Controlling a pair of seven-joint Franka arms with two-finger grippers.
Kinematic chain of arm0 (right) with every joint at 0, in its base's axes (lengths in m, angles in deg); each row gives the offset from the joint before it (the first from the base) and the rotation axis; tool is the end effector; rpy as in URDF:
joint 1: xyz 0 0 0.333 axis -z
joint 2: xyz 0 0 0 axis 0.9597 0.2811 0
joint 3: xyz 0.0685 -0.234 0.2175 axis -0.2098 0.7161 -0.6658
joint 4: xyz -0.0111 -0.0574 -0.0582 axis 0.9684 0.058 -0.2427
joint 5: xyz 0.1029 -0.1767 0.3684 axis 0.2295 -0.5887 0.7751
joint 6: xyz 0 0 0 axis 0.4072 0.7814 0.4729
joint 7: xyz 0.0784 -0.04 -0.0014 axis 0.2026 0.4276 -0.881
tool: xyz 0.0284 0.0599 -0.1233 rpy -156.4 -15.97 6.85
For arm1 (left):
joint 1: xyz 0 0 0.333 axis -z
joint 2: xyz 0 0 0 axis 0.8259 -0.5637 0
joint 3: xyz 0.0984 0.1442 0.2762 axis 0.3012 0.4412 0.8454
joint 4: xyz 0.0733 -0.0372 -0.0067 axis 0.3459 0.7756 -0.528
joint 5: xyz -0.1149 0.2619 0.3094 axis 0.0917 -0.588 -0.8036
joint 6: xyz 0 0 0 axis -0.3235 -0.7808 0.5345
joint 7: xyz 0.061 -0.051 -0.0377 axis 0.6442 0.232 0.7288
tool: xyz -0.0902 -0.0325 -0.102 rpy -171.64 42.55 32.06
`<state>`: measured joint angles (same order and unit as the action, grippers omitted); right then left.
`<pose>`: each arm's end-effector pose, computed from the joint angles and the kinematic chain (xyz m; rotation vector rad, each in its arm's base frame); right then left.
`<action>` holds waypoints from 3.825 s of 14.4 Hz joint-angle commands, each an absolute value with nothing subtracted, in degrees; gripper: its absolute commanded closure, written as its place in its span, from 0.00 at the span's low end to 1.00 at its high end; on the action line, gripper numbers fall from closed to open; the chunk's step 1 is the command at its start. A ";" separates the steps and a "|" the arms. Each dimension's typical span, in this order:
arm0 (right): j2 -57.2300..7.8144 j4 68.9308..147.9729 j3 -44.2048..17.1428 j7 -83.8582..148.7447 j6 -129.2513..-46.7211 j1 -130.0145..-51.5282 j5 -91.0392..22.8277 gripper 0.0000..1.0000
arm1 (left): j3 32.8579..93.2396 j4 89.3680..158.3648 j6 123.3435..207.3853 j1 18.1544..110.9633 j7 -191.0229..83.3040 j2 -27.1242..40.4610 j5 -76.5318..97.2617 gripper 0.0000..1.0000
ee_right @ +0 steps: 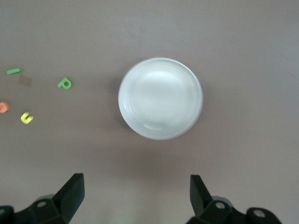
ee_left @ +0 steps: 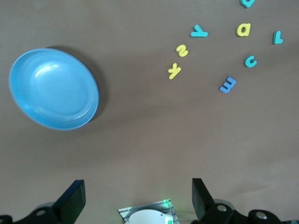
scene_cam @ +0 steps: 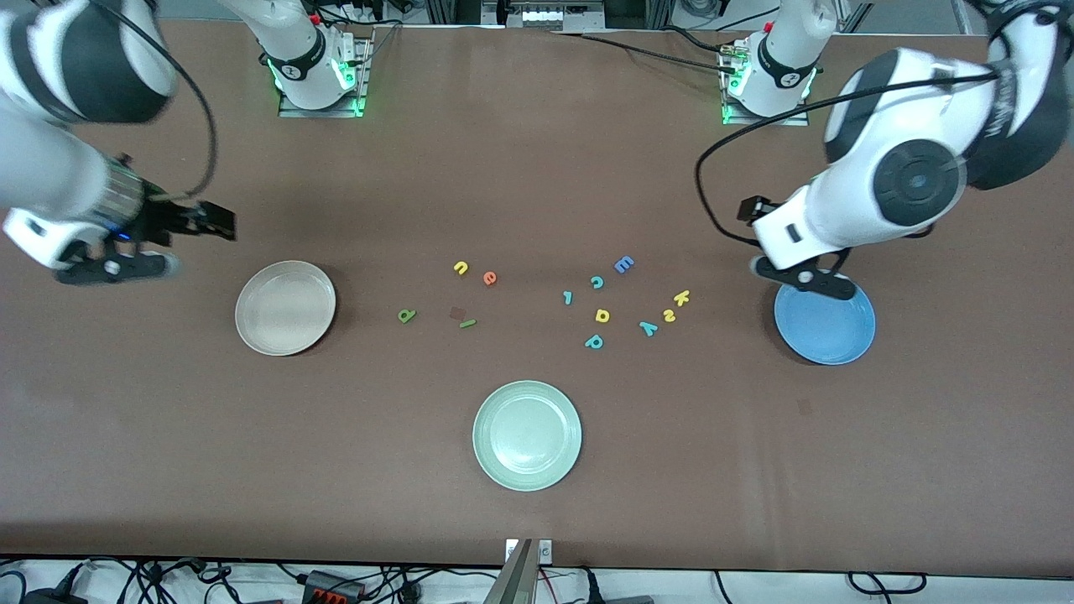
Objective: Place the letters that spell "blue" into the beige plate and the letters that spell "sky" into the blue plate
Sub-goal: 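Move the left gripper to the yellow k while the right gripper reaches the p, then close the left gripper on the yellow k while the right gripper grips the p, then place the yellow k on the blue plate with the left gripper, then place the green p on the beige plate with the right gripper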
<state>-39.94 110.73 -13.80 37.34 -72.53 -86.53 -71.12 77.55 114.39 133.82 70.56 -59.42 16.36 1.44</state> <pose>0.6042 0.0832 0.4331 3.0988 0.2118 -0.2539 0.5904 -0.1954 0.4284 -3.0140 0.4705 0.5513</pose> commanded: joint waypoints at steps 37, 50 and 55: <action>-11.61 114.46 -12.65 85.73 -109.56 -103.82 -61.90 0.41 | 78.12 137.91 182.35 76.25 -86.94 5.04 -11.81 0.99; -11.35 113.59 -12.65 84.33 -109.39 -103.38 -62.25 0.90 | 78.56 126.28 161.56 56.57 -79.12 0.21 -11.29 0.87; -14.15 112.96 -11.60 78.28 -108.16 -100.40 -62.51 0.96 | 77.60 126.11 161.41 57.09 -75.16 0.21 -11.20 0.00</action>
